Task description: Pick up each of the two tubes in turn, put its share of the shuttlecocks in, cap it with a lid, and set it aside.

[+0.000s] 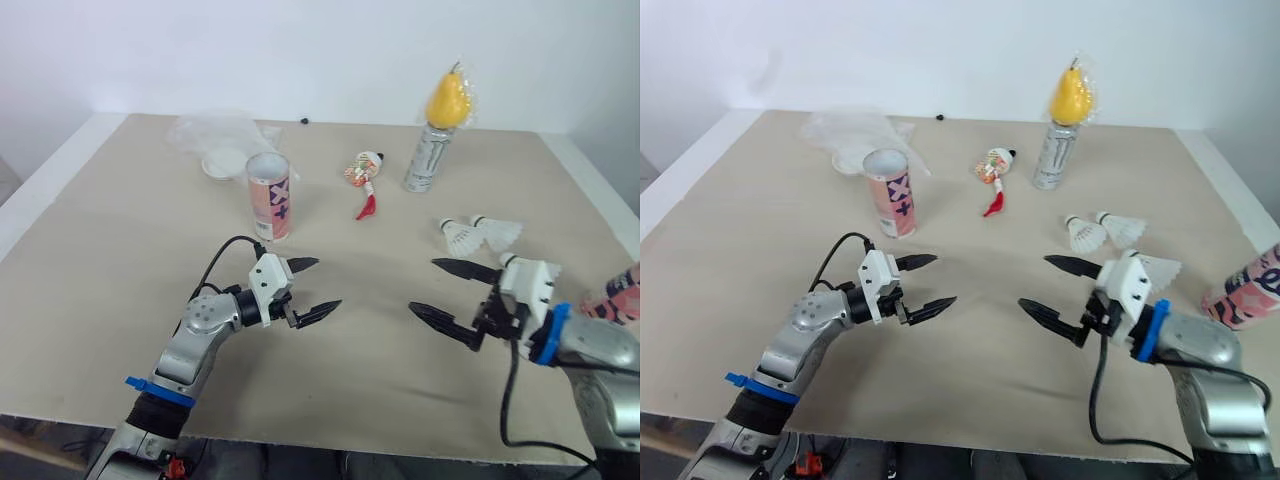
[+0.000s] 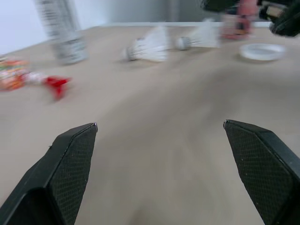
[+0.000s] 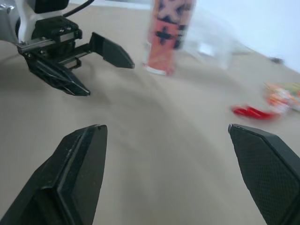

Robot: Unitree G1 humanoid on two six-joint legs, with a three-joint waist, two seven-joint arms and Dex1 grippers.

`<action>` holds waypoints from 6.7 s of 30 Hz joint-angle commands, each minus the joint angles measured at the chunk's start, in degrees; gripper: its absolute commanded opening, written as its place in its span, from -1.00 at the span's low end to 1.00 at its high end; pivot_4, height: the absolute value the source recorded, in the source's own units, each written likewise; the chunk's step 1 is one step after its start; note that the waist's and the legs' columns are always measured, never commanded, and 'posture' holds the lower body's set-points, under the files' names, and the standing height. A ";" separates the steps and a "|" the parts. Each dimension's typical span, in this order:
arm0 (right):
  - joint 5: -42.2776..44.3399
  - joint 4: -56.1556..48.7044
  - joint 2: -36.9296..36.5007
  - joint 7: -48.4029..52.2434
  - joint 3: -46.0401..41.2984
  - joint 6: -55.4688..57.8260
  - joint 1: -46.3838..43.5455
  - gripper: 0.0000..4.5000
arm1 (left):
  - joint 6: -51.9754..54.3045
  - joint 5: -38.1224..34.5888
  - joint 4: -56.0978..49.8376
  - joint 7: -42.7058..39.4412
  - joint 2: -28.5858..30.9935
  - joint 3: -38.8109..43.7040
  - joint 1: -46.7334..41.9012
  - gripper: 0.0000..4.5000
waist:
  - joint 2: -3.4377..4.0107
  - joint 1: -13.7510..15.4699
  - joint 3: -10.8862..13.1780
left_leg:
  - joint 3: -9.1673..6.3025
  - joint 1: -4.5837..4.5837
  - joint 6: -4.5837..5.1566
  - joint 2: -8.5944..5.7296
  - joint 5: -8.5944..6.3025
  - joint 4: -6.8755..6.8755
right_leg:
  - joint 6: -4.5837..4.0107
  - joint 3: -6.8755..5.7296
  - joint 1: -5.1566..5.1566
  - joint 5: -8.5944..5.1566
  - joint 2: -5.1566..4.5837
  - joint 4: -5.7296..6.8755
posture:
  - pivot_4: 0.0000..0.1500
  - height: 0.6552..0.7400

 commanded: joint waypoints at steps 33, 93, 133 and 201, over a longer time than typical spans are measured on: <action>-4.51 19.59 6.90 2.12 7.60 -3.93 -21.15 0.97 | -0.17 8.93 21.39 28.40 -4.90 11.85 -14.63 1.00 | -0.02 -0.43 0.01 | -0.19 0.01 -0.12 -0.04 -0.01 0.04 | -0.28 -0.19 0.11 0.22 0.03 0.02 | 1.00 1.00; -2.45 3.36 7.95 -6.09 8.00 3.37 -12.51 1.00 | -18.72 10.42 59.85 14.85 -3.21 12.89 -35.23 0.53 | -0.06 -0.49 0.04 | -0.25 -0.04 -0.17 -0.07 0.01 -0.03 | 0.06 -0.24 0.05 0.02 0.03 0.03 | 1.00 1.00; -0.75 -9.77 13.02 -43.65 -6.78 22.46 -0.56 1.00 | 15.04 14.26 5.81 -35.34 12.19 -16.83 -27.88 0.53 | 0.02 -0.58 -0.02 | -0.26 0.01 -0.19 0.01 0.16 -0.08 | -0.06 -0.24 0.07 -0.03 0.06 0.10 | 1.00 1.00; -4.92 -11.12 -19.95 7.30 4.08 -6.25 -23.29 -0.97 | 19.72 11.41 9.62 -33.40 10.30 -13.88 -28.23 0.51 | 0.17 -0.61 0.02 | -0.31 0.03 -0.10 -0.15 0.11 0.07 | 0.11 -0.19 0.25 -0.11 -0.04 0.09 | 1.00 1.00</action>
